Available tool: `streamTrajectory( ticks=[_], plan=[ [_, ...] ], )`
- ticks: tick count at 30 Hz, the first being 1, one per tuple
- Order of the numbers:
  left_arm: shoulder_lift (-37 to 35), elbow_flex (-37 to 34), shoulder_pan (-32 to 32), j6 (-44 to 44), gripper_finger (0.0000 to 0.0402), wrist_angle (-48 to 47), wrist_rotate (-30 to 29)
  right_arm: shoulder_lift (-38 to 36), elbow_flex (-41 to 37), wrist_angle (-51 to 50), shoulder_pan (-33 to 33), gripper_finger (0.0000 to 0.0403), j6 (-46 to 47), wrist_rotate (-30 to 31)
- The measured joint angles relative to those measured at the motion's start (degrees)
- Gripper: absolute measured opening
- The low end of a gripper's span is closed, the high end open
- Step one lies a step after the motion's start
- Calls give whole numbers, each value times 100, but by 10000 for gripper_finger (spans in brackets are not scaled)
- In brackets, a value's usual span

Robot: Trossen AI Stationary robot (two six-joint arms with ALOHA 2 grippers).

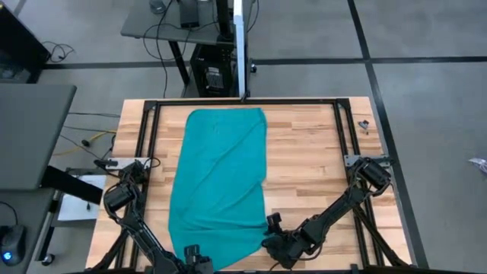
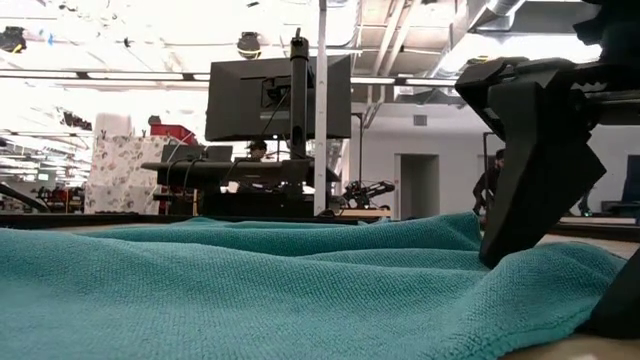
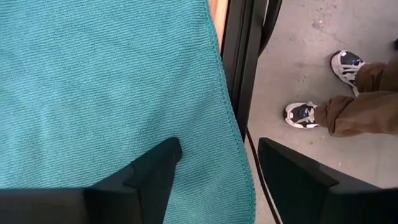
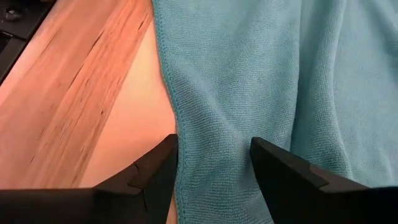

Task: Roll towel
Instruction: Fold the blue towel

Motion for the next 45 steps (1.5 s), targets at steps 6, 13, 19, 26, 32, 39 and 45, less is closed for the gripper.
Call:
streamTrajectory(
  ticks=[6, 13, 19, 26, 32, 39, 45],
  plan=[
    [9, -7, -53, -2, 197, 44, -42, 2, -2, -7, 43, 177, 72, -84],
    [9, -18, -130, -55, 197, 144, -31, 4, -4, -45, 156, 164, -58, -107],
    [12, -11, -185, 213, 196, 189, 53, 4, -2, -64, 94, 143, -58, -194],
    [20, -13, -197, 127, 142, -7, 16, 4, -2, -137, 71, 89, -50, -340],
    [17, 8, -247, 79, 24, -74, 78, 0, 2, -179, 71, 16, 568, -539],
    [33, 666, -268, 343, 1, -704, 389, -225, 87, -427, 75, 4, 1194, -835],
    [-347, 1057, -379, 251, 0, -1399, 243, -789, 122, -704, 239, 2, 1716, -887]
  ],
)
